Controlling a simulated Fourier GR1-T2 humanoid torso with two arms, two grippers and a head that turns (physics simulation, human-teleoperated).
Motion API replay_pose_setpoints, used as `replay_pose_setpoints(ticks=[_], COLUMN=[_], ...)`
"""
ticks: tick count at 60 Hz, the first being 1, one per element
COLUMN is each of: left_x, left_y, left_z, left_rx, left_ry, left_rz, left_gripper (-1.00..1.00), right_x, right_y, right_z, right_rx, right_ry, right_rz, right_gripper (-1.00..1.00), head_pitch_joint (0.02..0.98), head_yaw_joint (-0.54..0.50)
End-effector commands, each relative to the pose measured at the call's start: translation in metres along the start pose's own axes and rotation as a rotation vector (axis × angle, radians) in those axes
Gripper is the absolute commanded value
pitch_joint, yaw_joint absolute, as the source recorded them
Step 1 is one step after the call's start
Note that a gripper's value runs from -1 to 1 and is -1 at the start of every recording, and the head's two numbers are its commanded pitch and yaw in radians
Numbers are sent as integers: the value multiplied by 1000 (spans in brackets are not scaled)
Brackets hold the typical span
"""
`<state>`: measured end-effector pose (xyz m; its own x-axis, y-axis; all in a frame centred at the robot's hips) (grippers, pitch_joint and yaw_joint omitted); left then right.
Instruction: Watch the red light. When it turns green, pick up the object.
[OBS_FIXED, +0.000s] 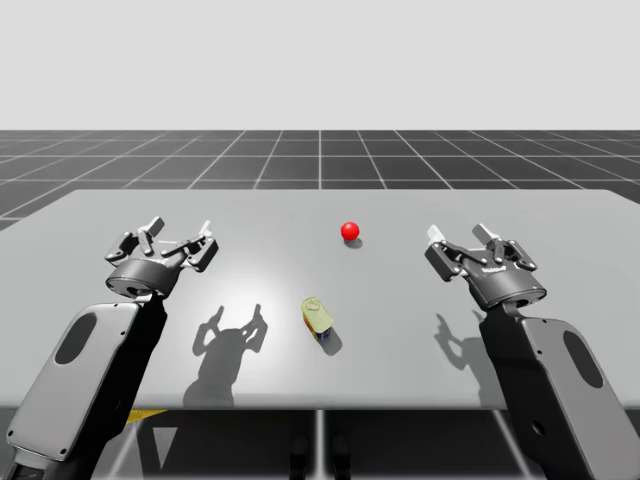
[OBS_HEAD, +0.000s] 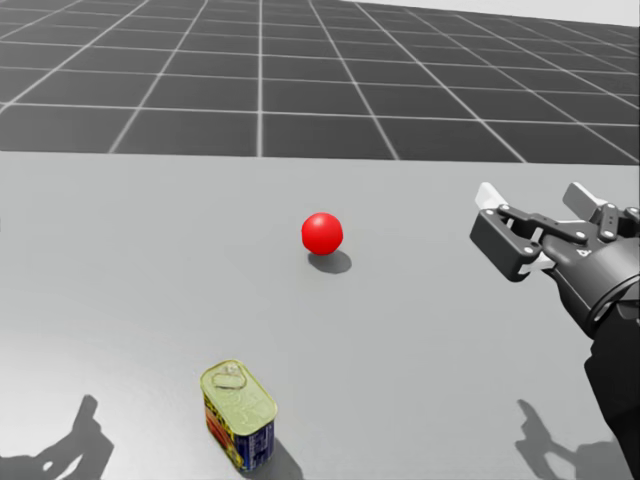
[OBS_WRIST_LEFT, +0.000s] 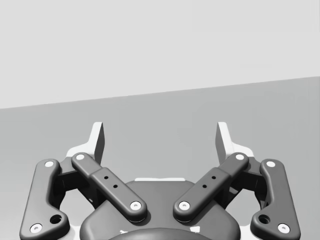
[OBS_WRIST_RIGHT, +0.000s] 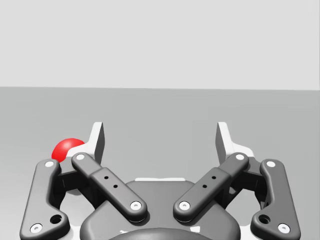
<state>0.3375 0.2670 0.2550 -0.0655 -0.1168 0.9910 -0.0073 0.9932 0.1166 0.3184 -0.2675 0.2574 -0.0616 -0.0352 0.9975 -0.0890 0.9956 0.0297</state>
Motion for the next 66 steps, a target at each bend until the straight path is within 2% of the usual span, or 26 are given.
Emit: replay_pose_setpoints(ticks=[1,66], left_x=[0,0], left_y=[0,-1], left_z=[0,0], left_rx=[0,-2], left_ry=[-1,4], left_rz=[-1,-1], left_gripper=[-1000,-1000], right_x=[0,1], right_y=[0,-1], right_z=[0,0], right_rx=[-1,0], right_ry=[-1,-7], right_rz=[2,8], right_gripper=[-1000,-1000], head_pitch_joint=[611,611], head_yaw_joint=[-129,-128])
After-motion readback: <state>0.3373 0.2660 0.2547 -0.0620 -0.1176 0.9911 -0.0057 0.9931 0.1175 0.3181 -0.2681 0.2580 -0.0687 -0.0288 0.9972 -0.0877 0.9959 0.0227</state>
